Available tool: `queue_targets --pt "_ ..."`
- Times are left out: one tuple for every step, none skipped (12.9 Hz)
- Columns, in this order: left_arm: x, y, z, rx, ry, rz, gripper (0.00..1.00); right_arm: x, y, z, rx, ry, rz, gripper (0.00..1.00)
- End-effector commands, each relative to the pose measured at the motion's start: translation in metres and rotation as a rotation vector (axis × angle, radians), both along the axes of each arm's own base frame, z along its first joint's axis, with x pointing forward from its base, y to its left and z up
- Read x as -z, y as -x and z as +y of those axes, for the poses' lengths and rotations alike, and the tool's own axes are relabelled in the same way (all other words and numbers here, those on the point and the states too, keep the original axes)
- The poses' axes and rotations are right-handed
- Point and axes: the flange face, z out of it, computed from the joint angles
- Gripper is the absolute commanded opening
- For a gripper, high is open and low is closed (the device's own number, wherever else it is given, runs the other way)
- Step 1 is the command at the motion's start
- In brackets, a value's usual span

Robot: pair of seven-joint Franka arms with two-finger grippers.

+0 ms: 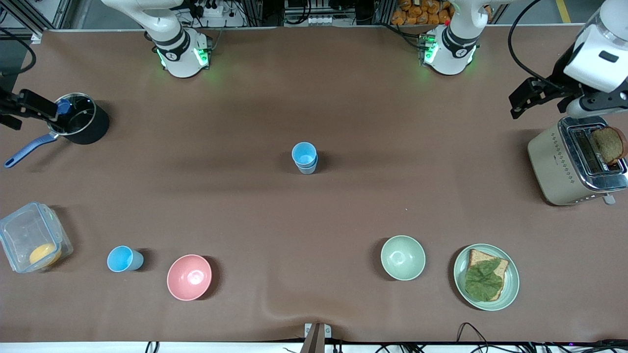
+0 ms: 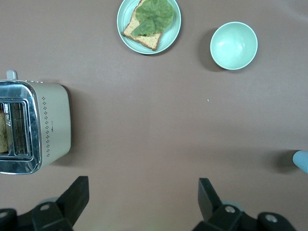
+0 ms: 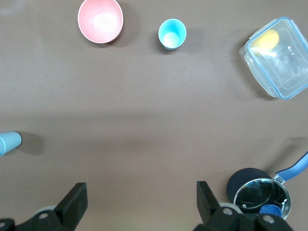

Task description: Stack blue cups with both arms

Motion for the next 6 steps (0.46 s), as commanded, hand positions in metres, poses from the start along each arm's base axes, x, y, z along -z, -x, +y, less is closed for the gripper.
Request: queue_targets --pt "0.001 -0.012 0.005 0.012 0.062 0.022 1.00 0.003 0.007 -0.005 0.014 0.024 0.011 1.00" --pt "0.002 -0.013 0.006 0.009 0.064 0.025 1.00 0.004 0.008 -0.010 0.025 0.023 0.019 1.00" --pt "0.003 -0.014 0.011 0.001 0.065 0.028 1.00 0.006 0.008 -0.013 0.031 0.023 0.026 1.00" --pt "0.003 -0.014 0.014 -0.002 0.065 0.028 1.00 0.006 0.009 -0.015 0.033 0.022 0.035 1.00" --pt "0.004 -0.015 0.018 -0.005 0.064 0.031 1.00 0.006 0.010 -0.016 0.035 0.023 0.037 1.00" --pt "0.004 -0.016 0.020 0.014 0.057 0.030 1.00 0.006 0.011 -0.017 0.037 0.026 0.041 1.00"
